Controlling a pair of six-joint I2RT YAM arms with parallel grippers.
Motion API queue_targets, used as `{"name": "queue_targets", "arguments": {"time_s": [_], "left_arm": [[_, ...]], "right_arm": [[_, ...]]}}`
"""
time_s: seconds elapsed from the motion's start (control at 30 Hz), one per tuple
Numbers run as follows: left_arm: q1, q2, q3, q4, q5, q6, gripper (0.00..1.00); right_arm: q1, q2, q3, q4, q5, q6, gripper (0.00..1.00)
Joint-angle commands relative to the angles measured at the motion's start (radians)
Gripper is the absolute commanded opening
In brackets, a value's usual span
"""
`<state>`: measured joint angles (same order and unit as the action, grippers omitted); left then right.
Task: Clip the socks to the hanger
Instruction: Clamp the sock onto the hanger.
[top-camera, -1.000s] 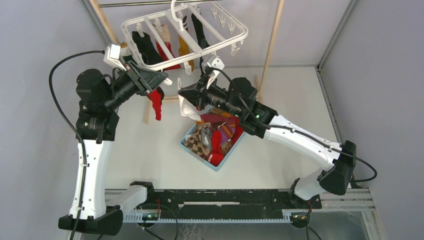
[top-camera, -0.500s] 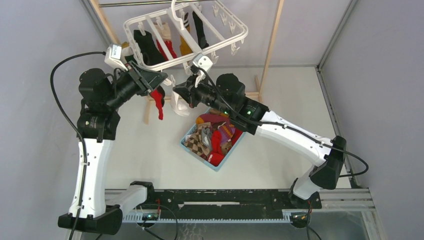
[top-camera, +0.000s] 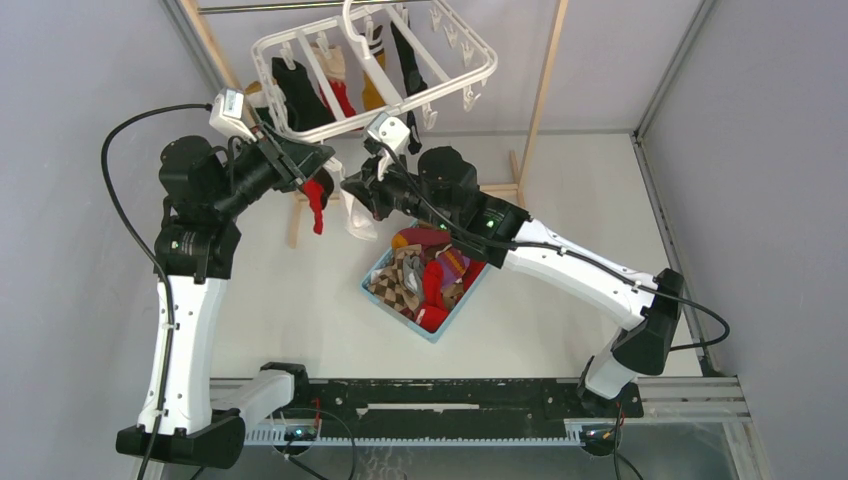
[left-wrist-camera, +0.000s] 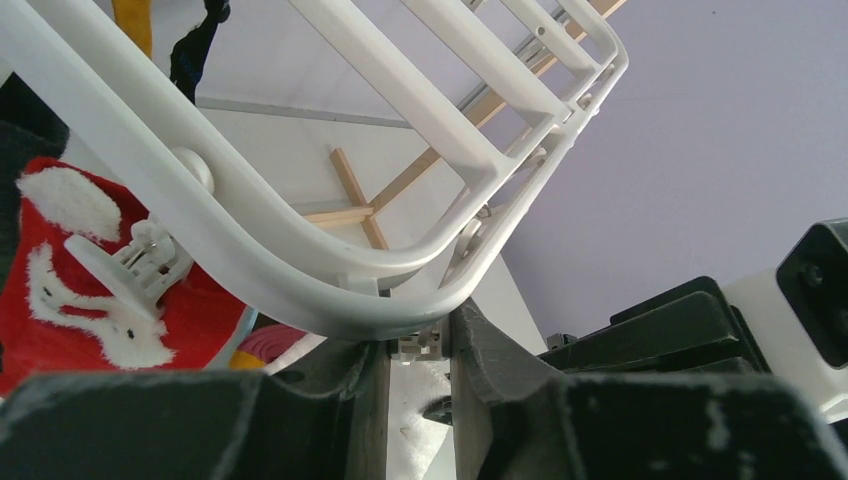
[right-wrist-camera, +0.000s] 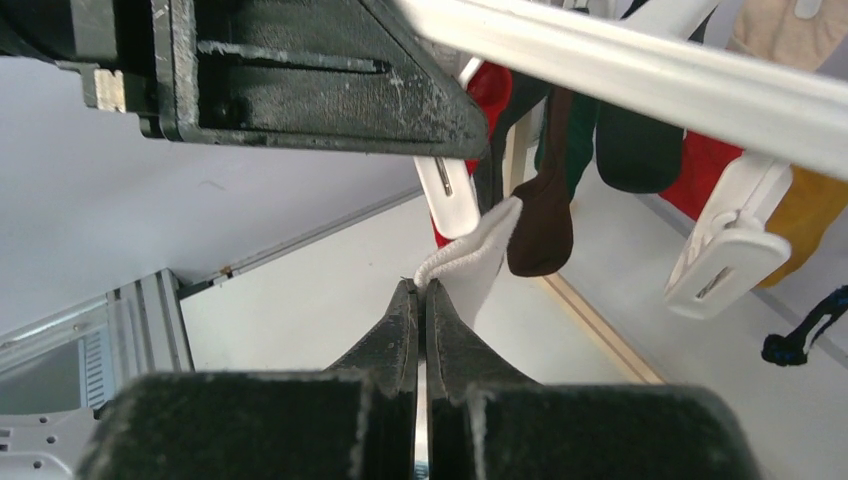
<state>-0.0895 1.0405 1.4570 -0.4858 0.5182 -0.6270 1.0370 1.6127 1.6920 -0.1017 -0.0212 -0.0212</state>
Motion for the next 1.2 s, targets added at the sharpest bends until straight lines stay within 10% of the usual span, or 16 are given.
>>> {"name": "queue_targets", "arguments": {"time_s": [0.0,1.17], "left_arm": [[-0.010,-0.006,0.046,-0.044,0.016,0.046,0.00],[-0.043,-0.007,0.069,-0.083,-0.020,0.093,0.01]], "right_arm": [[0.018,-0.006,0.038,-0.002,0.021,-0.032,0.00],[0.049,0.018,0.099,-0.003,0.049,-0.073,0.00]]}}
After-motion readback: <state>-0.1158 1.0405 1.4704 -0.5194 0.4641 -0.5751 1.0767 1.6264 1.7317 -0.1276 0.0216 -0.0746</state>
